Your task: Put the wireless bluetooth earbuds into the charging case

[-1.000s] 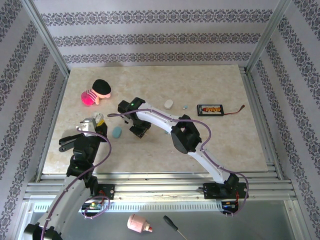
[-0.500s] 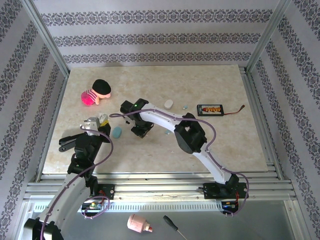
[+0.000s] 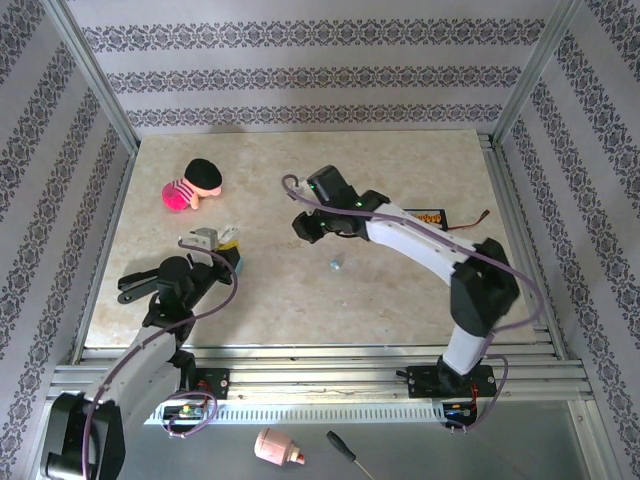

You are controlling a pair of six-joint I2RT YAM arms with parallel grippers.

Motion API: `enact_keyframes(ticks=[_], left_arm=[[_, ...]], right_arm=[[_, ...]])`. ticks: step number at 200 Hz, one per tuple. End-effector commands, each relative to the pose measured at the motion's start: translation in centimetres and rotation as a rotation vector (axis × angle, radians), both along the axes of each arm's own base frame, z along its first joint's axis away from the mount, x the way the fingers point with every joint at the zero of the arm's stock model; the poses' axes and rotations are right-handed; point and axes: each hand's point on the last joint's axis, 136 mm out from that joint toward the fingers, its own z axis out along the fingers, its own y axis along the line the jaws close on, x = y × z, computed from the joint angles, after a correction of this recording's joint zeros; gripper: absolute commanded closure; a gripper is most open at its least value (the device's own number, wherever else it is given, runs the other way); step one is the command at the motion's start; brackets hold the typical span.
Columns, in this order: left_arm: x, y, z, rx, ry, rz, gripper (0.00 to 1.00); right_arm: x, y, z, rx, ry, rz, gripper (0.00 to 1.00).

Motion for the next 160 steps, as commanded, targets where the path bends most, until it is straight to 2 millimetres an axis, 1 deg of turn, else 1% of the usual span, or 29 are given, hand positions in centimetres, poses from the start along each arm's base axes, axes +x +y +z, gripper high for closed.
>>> enact_keyframes(ticks=[1,13,26,39,51,62,84,118,138,160], left_arm=[[0.0,-3.4,4.4,-0.044,-0.155,-0.186,0.92],[0.1,-4.7,4.6,-0.035,-0.179,-0.230,0.93],[0.1,-6.2,4.9,-0.017,-0.219,-0.275,0.93],[0.0,-7.8,5.3,0.001,-0.256,-0.322,0.92],[-0.3,-9.4,5.4,0.012,-0.279,-0.384,0.92],[-0.4,-10.4,5.7,0.014,-0.299,-0.416,0.92],[-0.6,-11.7,6.1,0.008,-0.328,-0.460,0.92],[-1.0,-13.0,6.4,0.005,-0.340,-0.505,0.92],[-0.9,-13.1,6.6,-0.001,-0.338,-0.501,0.92],[-0.5,-12.8,7.0,-0.033,-0.321,-0.468,0.92]], right_arm=[[-0.4,2.3,6.0,0.265,-0.157,0.075,0.81],[-1.2,2.2,7.6,0.323,-0.201,0.099,0.81],[-2.0,2.2,8.9,0.364,-0.226,0.126,0.81],[-2.9,2.4,9.6,0.395,-0.242,0.159,0.81],[-3.6,2.7,9.9,0.415,-0.258,0.188,0.81],[-4.3,3.1,10.3,0.437,-0.268,0.218,0.81],[-5.1,3.7,10.1,0.453,-0.271,0.258,0.81],[-5.5,4.3,9.4,0.459,-0.247,0.284,0.81],[-5.7,4.7,8.8,0.457,-0.234,0.298,0.81],[-5.6,4.9,8.1,0.446,-0.223,0.301,0.81]])
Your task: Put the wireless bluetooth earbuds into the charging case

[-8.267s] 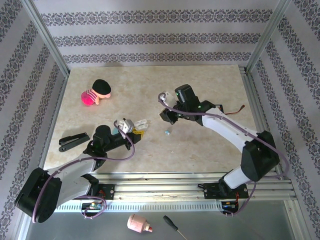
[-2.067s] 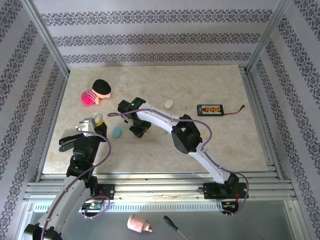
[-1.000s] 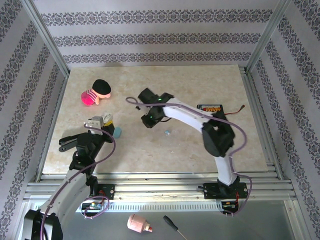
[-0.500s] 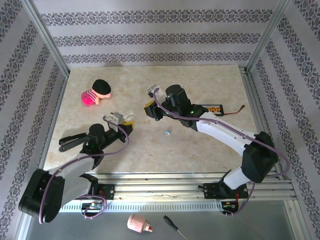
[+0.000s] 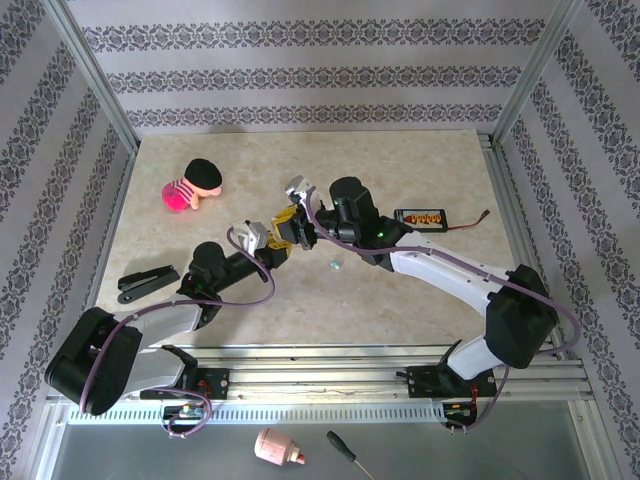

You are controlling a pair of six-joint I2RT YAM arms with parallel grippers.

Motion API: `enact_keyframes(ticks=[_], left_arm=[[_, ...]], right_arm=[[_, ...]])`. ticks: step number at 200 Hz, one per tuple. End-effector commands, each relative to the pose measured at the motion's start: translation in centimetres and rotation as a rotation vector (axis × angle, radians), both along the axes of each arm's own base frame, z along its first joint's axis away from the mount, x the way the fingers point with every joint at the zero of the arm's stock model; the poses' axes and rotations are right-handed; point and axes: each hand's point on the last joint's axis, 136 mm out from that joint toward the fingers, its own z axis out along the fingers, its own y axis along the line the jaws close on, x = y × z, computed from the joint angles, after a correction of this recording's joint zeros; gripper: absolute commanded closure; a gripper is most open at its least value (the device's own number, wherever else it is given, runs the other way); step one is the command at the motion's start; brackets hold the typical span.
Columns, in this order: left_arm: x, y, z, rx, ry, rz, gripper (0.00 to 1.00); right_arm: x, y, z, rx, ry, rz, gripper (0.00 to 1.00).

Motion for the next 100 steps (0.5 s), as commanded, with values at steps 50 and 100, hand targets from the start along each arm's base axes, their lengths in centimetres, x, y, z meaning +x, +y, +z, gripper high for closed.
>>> enact_keyframes(ticks=[50,100], left_arm=[[0.6,-0.1,3.4,-0.087,-0.048,0.029,0.92],[1.2,0.4,3.2,-0.090,-0.027,0.071,0.92]], right_arm=[[-0.4,0.9,-2.1,-0.011,0.031,0.042,0.81],[-0.7,0.7,-1.8,0.001,0.034,0.053,0.81]])
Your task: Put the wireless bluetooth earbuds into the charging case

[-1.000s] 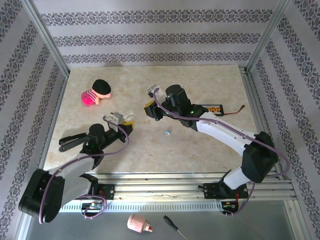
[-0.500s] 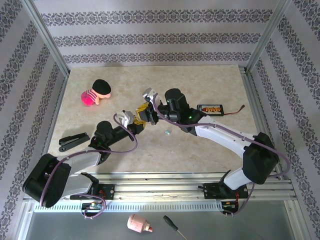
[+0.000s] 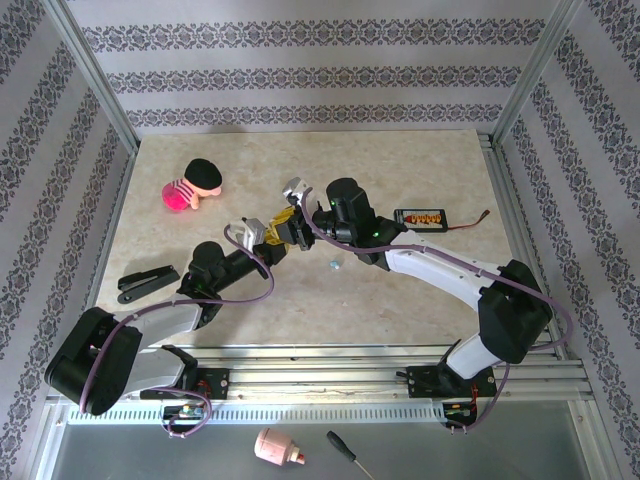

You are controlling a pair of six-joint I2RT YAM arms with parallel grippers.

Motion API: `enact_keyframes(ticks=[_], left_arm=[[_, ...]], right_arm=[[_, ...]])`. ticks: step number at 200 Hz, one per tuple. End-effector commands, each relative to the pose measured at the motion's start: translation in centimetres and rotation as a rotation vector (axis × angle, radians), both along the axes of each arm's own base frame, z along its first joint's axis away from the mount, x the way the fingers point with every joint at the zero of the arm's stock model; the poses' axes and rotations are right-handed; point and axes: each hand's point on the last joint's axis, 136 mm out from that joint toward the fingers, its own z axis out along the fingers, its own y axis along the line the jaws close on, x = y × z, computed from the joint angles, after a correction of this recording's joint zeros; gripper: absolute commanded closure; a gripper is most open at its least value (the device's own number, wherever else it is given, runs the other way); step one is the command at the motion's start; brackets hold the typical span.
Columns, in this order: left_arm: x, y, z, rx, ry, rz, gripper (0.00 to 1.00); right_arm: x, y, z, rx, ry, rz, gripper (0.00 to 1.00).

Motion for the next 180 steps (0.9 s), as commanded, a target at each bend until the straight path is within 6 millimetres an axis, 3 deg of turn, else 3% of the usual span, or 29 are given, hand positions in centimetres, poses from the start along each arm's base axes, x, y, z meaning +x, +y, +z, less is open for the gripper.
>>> enact_keyframes(ticks=[1,180], left_arm=[[0.3,-0.2,2.9,-0.051,-0.065,0.012,0.92],[1.0,0.6,4.2,-0.105,-0.032,0.075,0.92]], right_arm=[[-0.9,0.2,-0.8,0.003,0.025,0.039,0.81],[-1.7,0.6,-2.6,-0.016,0.028,0.098,0.81]])
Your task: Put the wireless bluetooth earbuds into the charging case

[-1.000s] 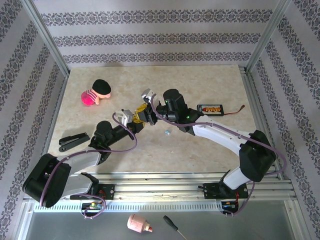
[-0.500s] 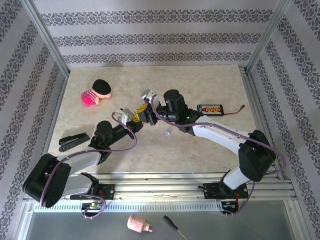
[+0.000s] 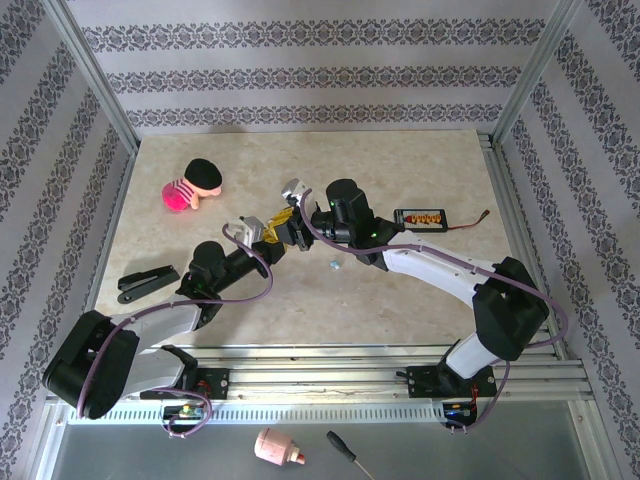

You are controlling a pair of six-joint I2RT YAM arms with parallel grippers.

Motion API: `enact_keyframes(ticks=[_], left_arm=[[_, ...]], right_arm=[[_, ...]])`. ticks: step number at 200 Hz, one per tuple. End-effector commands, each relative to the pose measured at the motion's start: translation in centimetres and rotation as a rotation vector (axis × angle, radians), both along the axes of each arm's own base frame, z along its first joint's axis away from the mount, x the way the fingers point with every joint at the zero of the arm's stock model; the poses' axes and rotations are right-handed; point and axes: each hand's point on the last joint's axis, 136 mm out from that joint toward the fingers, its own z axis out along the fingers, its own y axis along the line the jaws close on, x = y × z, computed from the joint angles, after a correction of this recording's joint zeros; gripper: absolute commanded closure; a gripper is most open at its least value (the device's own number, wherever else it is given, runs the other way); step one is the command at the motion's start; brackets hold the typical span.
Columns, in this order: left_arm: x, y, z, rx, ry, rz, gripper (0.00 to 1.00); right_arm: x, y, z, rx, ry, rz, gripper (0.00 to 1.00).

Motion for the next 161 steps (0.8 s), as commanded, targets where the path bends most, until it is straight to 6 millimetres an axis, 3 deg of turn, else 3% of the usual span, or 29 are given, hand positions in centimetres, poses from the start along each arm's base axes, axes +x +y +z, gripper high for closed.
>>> enact_keyframes(ticks=[1,131,161], left_arm=[[0.63,0.06,4.54,-0.081,-0.095,0.031,0.92],[0.70,0.32,4.70,-0.084,-0.087,0.045,0.92],[0.38,-0.05,4.72,-0.071,-0.103,0.018,0.92]], right_arm=[[-1.61,0.18,-2.07,-0.033,0.042,0.066,0.81],[-2.09,-0.20,-1.79,-0.029,-0.008,0.072,0.80],[-1.61,-0.25,-2.34,-0.051,0.013,0.048,0.71]])
